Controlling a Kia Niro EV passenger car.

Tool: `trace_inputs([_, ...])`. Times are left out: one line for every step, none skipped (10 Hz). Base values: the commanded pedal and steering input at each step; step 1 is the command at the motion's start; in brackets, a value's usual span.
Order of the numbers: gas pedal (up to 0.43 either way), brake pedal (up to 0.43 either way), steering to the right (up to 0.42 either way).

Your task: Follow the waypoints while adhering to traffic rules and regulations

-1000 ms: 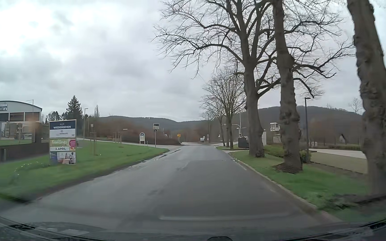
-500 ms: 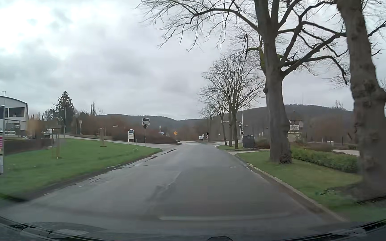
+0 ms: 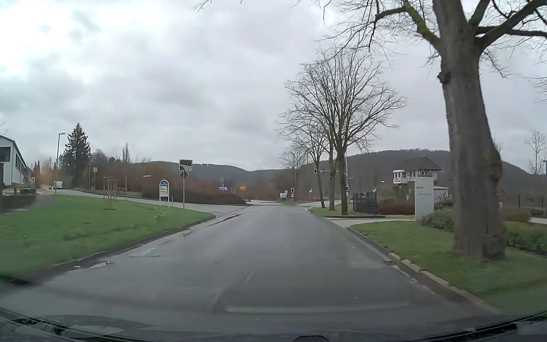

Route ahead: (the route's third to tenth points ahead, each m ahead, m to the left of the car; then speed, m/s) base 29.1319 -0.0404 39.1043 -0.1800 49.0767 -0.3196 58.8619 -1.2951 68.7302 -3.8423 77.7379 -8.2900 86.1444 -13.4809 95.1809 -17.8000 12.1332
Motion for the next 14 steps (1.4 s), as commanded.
trace_inputs([0.000, 0.000, 0.004])
trace_inputs([0.000, 0.000, 0.004])
trace_inputs([0.000, 0.000, 0.004])
trace_inputs([0.000, 0.000, 0.004])
trace_inputs([0.000, 0.000, 0.004])
trace_inputs([0.000, 0.000, 0.004])
trace_inputs([0.000, 0.000, 0.003])
trace_inputs([0.000, 0.000, 0.003])
trace_inputs([0.000, 0.000, 0.002])
trace_inputs([0.000, 0.000, 0.000])
trace_inputs([0.008, 0.000, -0.001])
trace_inputs([0.039, 0.000, -0.001])
trace_inputs([0.047, 0.000, -0.001])
trace_inputs([0.047, 0.000, -0.001])
